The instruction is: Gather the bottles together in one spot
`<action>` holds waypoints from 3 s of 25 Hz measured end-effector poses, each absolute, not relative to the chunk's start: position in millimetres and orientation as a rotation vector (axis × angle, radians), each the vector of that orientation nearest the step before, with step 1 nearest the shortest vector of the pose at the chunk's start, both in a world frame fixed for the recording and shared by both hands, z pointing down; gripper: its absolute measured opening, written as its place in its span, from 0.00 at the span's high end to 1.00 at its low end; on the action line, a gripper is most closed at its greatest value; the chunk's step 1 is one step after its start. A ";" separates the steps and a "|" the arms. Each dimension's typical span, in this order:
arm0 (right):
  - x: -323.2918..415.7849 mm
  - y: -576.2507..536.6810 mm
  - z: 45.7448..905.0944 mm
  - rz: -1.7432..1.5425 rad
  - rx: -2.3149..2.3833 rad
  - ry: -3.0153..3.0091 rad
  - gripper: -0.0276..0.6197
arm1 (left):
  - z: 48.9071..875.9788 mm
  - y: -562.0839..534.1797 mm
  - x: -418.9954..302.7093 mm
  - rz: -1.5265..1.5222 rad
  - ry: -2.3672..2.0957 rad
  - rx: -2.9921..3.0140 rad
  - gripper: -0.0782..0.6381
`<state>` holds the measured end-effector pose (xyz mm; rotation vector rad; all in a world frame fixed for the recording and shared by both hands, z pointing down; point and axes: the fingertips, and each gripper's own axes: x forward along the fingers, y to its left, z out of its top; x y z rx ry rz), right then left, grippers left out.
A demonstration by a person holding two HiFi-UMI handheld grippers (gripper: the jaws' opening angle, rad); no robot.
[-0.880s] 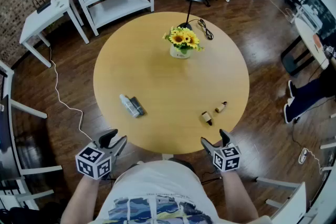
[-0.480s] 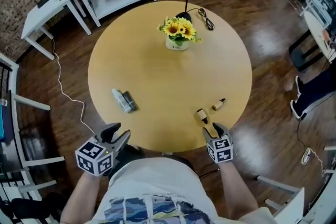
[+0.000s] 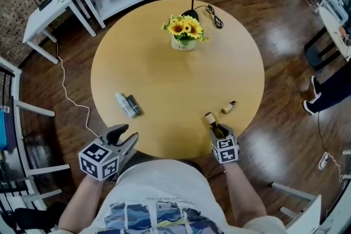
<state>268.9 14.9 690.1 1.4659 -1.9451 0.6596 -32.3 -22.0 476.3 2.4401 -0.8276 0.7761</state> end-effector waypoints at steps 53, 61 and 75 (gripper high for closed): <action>152.1 -294.7 619.1 0.688 1.198 -1.897 0.85 | 528.4 -100.1 -168.8 0.745 -0.865 2.370 0.68; 150.6 -332.3 645.9 0.729 1.170 -1.793 0.85 | 539.2 -112.4 -201.6 0.743 -0.866 2.328 0.69; 144.3 -351.4 644.5 0.732 1.215 -1.832 0.84 | 548.8 -115.2 -209.2 0.744 -0.846 2.303 0.69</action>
